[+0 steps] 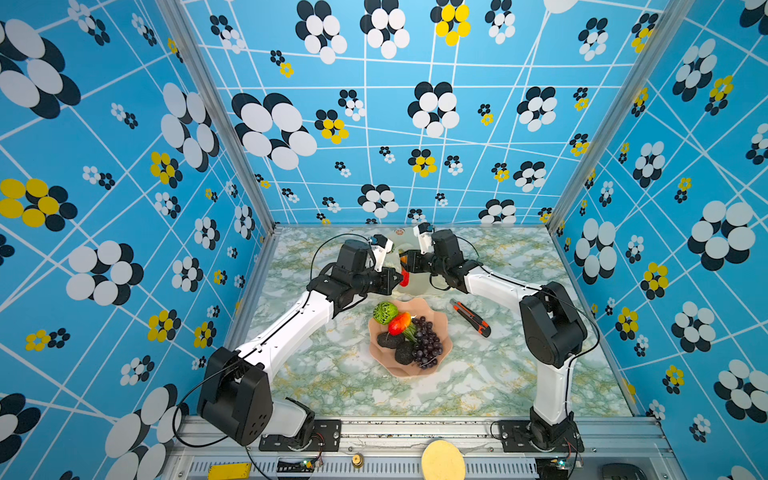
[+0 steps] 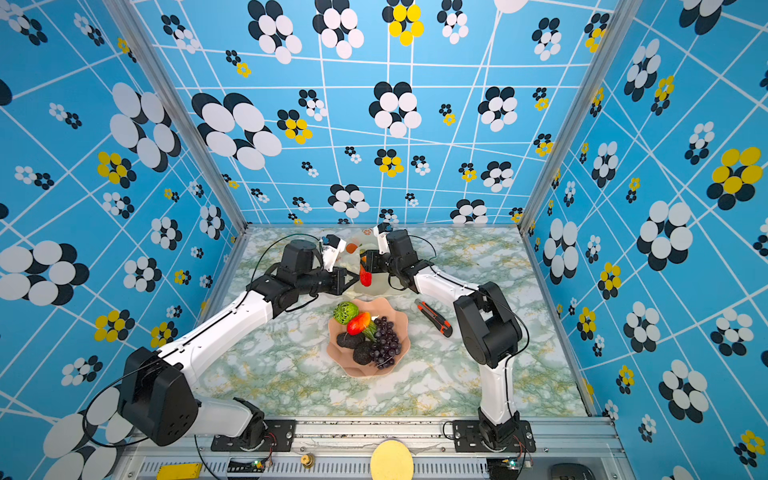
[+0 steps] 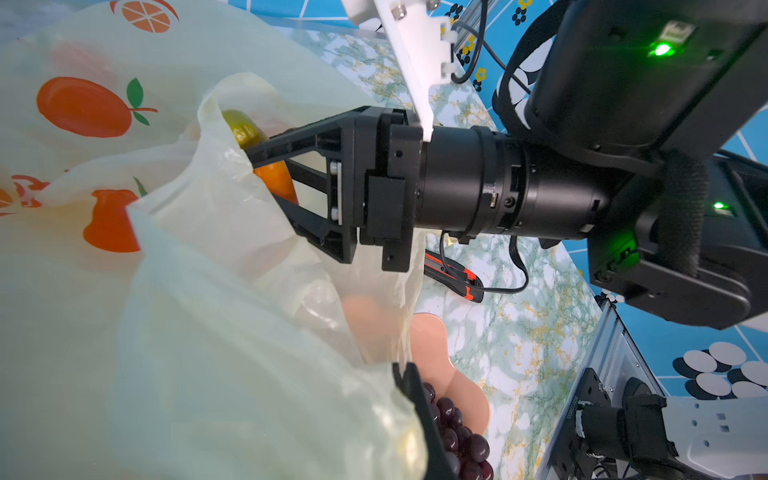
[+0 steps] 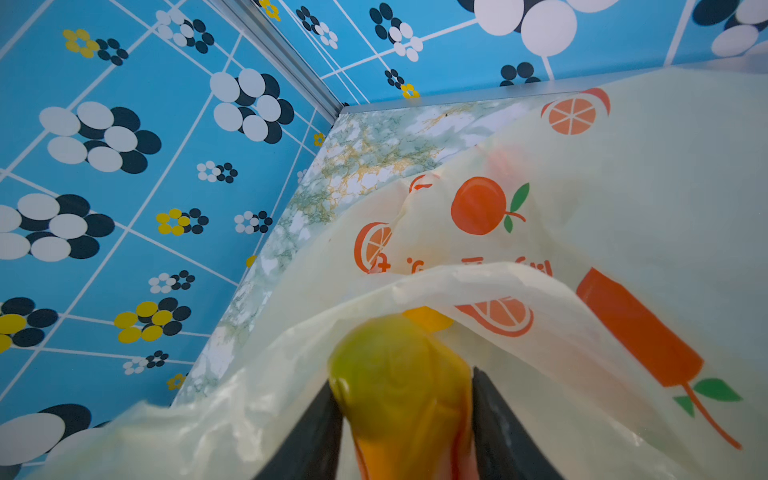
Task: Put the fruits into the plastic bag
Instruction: 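Lower the mango into the bag mouth and open the right gripper, then withdraw the right gripper from the bag and move it over the bowl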
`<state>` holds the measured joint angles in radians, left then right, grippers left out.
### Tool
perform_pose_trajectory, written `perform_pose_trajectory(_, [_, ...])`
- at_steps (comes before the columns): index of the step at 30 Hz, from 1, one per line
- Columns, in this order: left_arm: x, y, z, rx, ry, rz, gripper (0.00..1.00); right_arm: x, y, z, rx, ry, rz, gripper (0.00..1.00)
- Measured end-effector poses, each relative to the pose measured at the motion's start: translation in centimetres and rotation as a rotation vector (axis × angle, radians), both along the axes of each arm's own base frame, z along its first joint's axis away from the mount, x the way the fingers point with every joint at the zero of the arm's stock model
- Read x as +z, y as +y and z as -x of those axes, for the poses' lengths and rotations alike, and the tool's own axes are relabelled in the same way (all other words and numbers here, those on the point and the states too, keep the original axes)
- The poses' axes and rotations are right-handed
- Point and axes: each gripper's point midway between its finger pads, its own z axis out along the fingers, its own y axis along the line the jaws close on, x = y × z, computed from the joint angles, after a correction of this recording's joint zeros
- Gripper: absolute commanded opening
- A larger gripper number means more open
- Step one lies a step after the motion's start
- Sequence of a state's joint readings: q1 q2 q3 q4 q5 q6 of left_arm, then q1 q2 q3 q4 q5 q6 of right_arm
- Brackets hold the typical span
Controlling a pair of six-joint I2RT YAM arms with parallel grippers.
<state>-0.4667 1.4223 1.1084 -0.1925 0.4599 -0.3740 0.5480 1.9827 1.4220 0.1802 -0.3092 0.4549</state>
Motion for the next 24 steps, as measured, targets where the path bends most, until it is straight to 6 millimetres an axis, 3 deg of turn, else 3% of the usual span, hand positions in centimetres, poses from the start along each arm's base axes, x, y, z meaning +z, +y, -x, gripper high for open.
perform_pose_trajectory(5, [-0.6, -0.1, -0.1, 0.000, 0.013, -0.007, 0.00, 0.2, 0.1, -0.1, 0.006, -0.014, -0.001, 0.74])
perform_pose_trajectory(16, [-0.6, -0.1, -0.1, 0.000, 0.013, -0.007, 0.00, 0.6, 0.1, -0.1, 0.013, -0.031, 0.004, 0.75])
perform_pose_trajectory(20, [-0.6, -0.1, -0.1, 0.000, 0.013, -0.007, 0.00, 2.2, -0.3, 0.1, 0.014, -0.075, 0.016, 0.75])
perform_pose_trajectory(24, [-0.5, -0.1, -0.2, 0.001, 0.007, -0.003, 0.00, 5.9, -1.2, 0.9, 0.018, -0.160, 0.025, 0.76])
